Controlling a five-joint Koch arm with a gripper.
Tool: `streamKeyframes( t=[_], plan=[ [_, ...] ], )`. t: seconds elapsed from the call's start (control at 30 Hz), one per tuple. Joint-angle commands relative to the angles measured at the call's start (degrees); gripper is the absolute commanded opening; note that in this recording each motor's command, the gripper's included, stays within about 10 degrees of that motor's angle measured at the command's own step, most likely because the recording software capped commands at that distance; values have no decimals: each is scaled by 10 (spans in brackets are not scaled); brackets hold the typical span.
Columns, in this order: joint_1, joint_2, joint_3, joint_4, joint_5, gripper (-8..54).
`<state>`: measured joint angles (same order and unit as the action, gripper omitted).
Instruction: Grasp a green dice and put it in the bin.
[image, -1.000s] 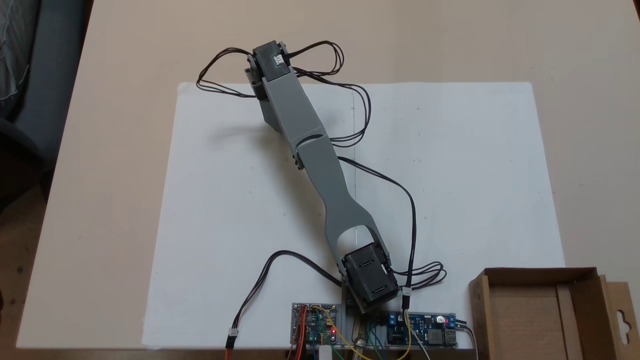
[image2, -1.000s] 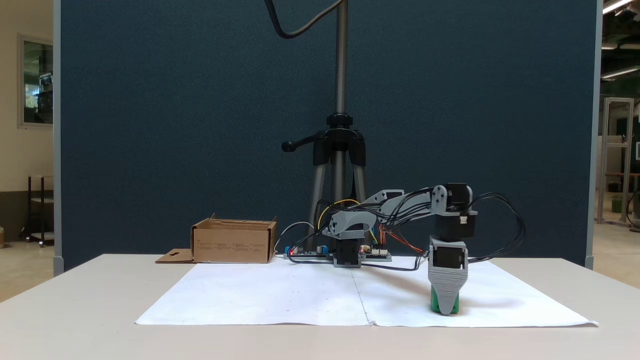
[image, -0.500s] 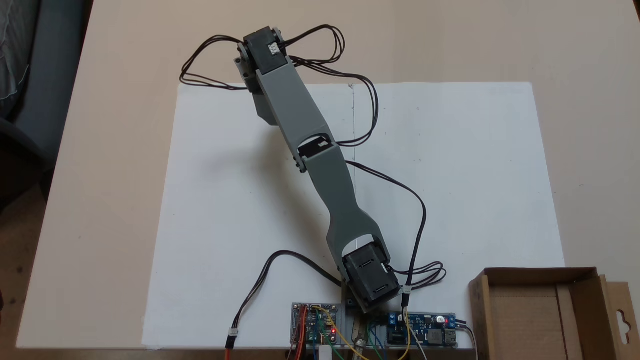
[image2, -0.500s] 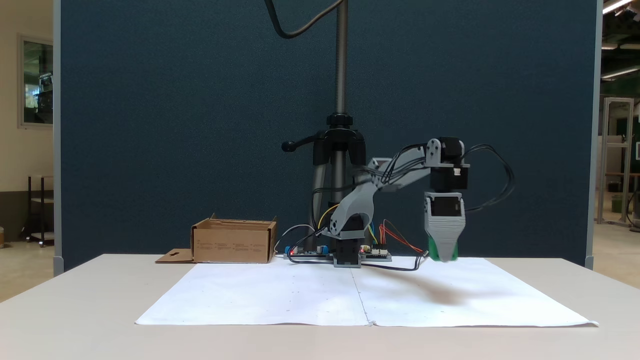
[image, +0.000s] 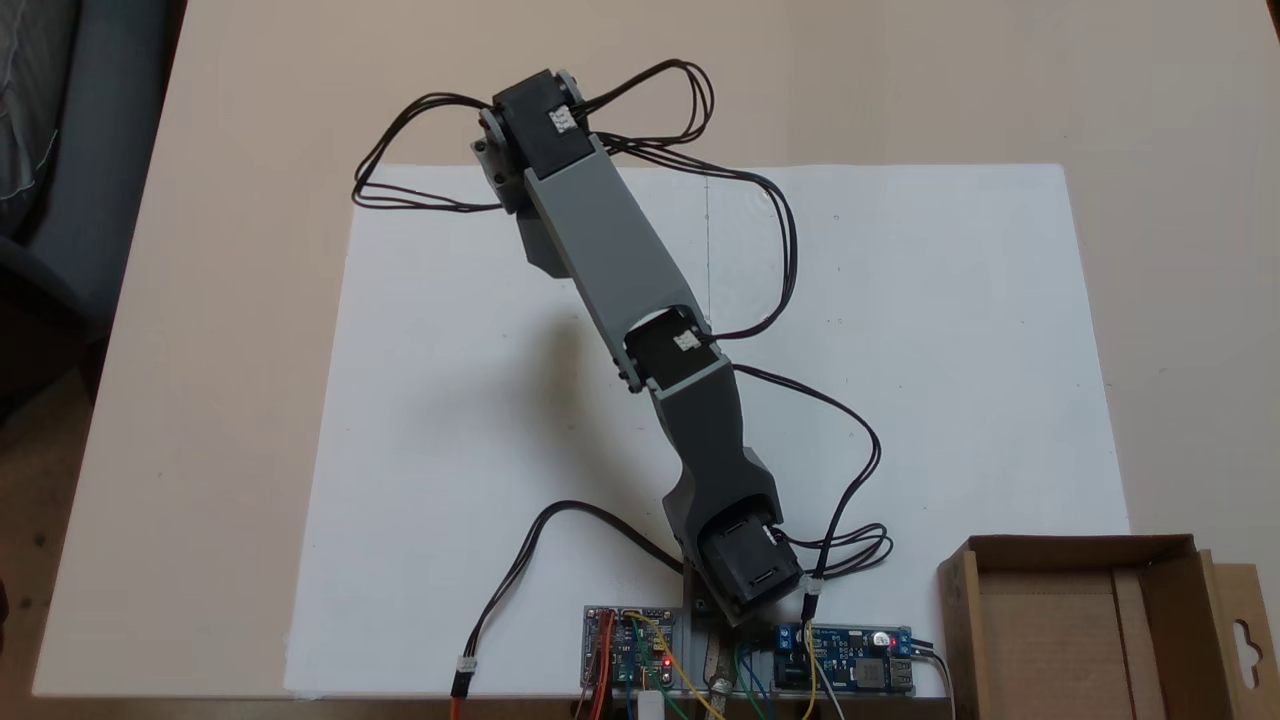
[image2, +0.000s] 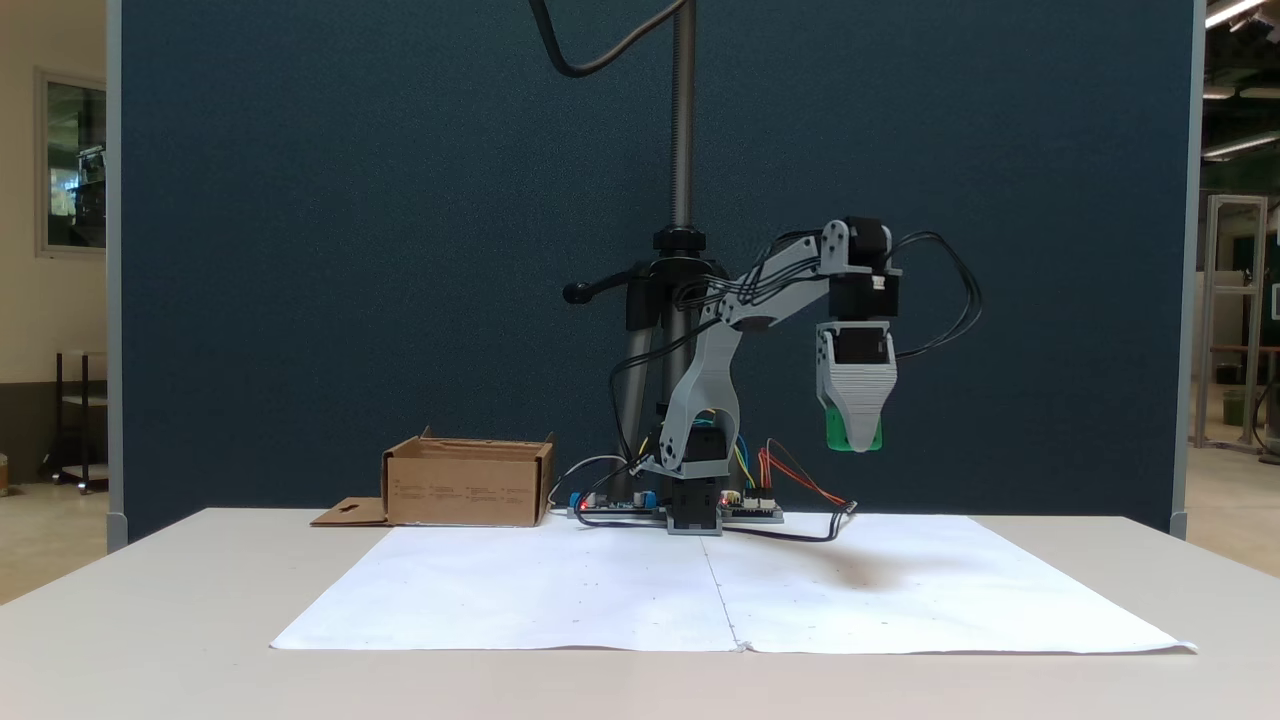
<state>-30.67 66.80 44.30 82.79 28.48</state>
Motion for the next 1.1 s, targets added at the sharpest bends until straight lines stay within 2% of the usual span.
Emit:
streamKeyframes(
  t=[0.0,0.83,1.07],
  plan=[
    [12,44,-4,69,-41,121],
    [438,83,39,72,-282,121],
    [563,105,40,73,-304,121]
  ],
)
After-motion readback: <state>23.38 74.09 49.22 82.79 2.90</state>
